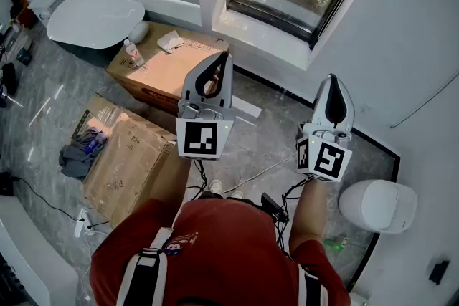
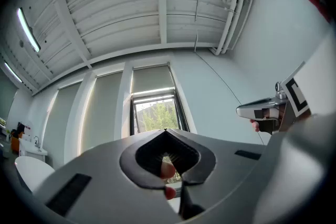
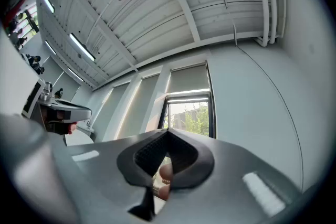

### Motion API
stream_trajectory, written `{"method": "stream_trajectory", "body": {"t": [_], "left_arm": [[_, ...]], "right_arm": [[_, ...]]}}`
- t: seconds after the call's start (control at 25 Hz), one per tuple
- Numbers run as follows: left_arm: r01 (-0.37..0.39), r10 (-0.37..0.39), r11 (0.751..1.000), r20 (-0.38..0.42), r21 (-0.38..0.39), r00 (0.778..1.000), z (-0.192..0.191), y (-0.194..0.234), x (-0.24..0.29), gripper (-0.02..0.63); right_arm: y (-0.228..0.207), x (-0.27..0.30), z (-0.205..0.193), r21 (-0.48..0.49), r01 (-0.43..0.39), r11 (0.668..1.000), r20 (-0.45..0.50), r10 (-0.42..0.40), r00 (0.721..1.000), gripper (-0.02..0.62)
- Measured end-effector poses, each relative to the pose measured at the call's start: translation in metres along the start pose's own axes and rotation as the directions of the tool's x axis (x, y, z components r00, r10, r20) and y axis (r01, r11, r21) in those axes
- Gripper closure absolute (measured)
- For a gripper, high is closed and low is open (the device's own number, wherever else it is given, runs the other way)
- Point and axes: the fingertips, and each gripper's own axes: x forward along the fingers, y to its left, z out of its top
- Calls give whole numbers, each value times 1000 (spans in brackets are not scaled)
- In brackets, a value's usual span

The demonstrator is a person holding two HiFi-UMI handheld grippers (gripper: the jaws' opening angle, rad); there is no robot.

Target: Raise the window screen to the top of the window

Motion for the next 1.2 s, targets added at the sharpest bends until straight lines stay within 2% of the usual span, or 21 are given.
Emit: {"method": "stream_trajectory", "body": {"t": [0.64,1.2], "left_arm": [[19,-19,1000,3,-7,1000,-12,28,16,601],[53,-53,998,-10,-46,999,-36,57,23,601]], "right_arm": [[24,26,-11,-5,-2,1000,-26,2,1000,586],[40,33,-20,-46,38,998,-48,-40,998,586]]}}
